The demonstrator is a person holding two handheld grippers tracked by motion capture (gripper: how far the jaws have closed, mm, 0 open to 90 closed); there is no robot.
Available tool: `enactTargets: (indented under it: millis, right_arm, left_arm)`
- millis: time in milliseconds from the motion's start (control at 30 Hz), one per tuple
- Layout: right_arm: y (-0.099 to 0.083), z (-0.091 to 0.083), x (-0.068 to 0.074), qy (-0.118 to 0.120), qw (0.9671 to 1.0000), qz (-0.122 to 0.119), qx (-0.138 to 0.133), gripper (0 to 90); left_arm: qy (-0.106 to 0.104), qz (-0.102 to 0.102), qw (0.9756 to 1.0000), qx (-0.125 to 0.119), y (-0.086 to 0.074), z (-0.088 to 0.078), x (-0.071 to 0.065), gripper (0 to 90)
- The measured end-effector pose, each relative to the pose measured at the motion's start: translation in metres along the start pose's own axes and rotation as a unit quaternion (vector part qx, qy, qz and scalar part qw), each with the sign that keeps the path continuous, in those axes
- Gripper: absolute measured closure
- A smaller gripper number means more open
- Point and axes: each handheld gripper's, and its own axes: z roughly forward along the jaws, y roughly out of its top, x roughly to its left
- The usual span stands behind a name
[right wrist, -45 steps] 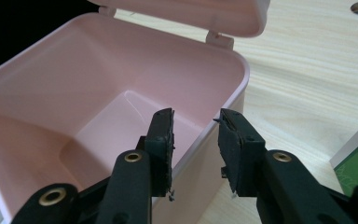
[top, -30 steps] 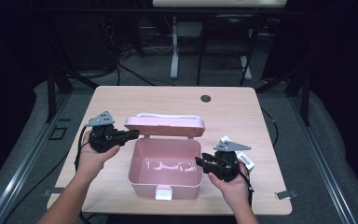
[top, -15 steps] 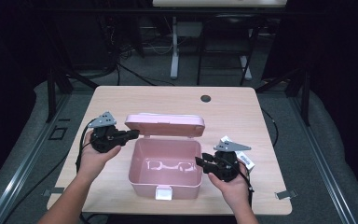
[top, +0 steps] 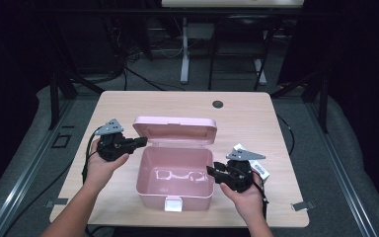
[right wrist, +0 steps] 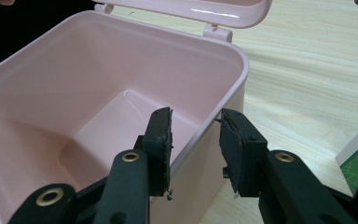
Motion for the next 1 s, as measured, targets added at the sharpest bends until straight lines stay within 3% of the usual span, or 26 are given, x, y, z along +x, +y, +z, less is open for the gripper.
enactTargets:
  millis: [1000]
  right_arm:
    - [0.0,0.001,-0.001,0.002,1.0,0.001,-0.001,63.5]
  left_arm:
    - [0.014,-0.023,0.9996,0.012,-0.01,0.008,0.013,87.0]
